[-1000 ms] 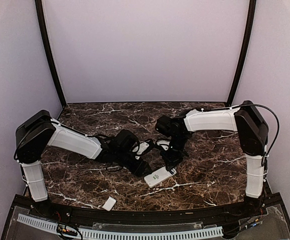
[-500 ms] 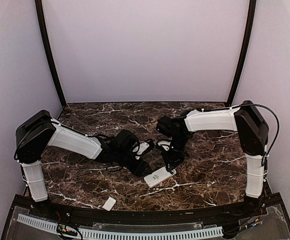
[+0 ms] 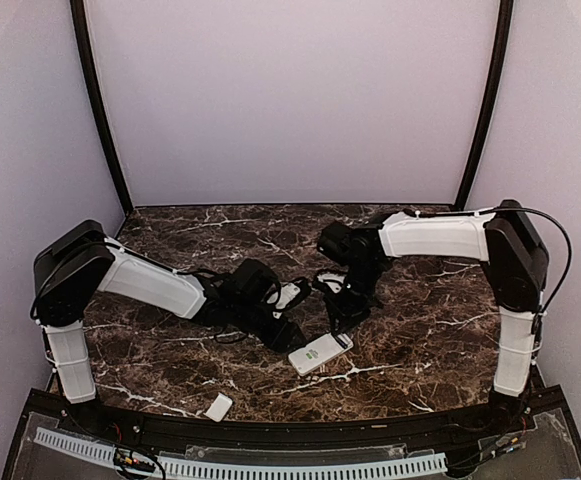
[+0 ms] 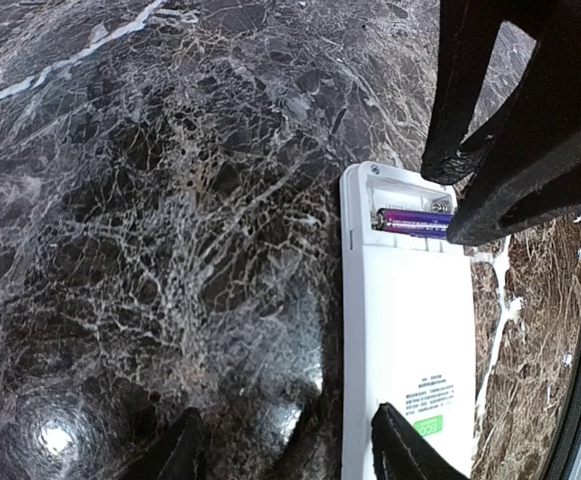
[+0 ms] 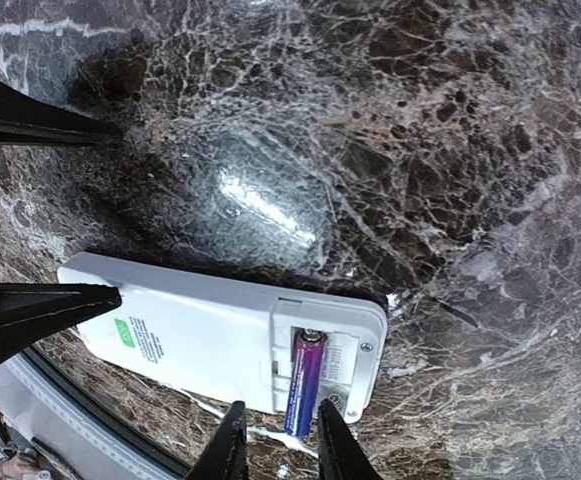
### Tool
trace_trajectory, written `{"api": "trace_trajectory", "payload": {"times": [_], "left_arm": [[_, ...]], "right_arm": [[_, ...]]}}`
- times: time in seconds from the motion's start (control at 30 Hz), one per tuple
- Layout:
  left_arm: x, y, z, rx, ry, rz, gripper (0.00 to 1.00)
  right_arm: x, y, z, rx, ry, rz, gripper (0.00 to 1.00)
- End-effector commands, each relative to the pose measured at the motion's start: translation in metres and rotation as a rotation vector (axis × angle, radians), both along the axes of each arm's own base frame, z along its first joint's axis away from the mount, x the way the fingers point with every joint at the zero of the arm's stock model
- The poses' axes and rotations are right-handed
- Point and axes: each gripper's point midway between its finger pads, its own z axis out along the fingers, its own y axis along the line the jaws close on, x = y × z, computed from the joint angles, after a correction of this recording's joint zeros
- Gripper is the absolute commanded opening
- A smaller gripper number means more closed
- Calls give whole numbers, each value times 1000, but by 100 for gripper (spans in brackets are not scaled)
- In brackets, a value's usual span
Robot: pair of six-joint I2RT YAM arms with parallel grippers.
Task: Load the batteries into the remote control
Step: Load the battery into the battery compartment.
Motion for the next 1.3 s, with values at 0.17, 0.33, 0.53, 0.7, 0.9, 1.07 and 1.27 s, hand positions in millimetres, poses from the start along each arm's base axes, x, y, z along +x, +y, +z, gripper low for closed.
{"api": "trace_trajectory", "payload": {"times": [0.17, 0.33, 0.53, 0.7, 0.9, 1.07, 1.27], "left_arm": [[-3, 4, -16, 34, 68, 17, 48], [-1, 12, -18, 50, 79, 29, 44], [5, 6, -9, 24, 50, 18, 43], [18, -10, 9, -57, 53, 24, 43], [18, -23, 10, -107, 106, 6, 50], [17, -29, 8, -131, 142, 0, 52], [16, -31, 5, -137, 167, 6, 50]], "right_arm": [[19, -26, 28, 51, -68, -231, 19], [13, -45, 13, 40, -10, -326, 13], [-6, -37, 22, 183, 63, -472, 12], [-22, -36, 27, 292, 138, -626, 13], [-33, -33, 25, 376, 217, -721, 16], [-34, -26, 20, 410, 245, -723, 17], [-34, -21, 10, 403, 264, -699, 15]]}}
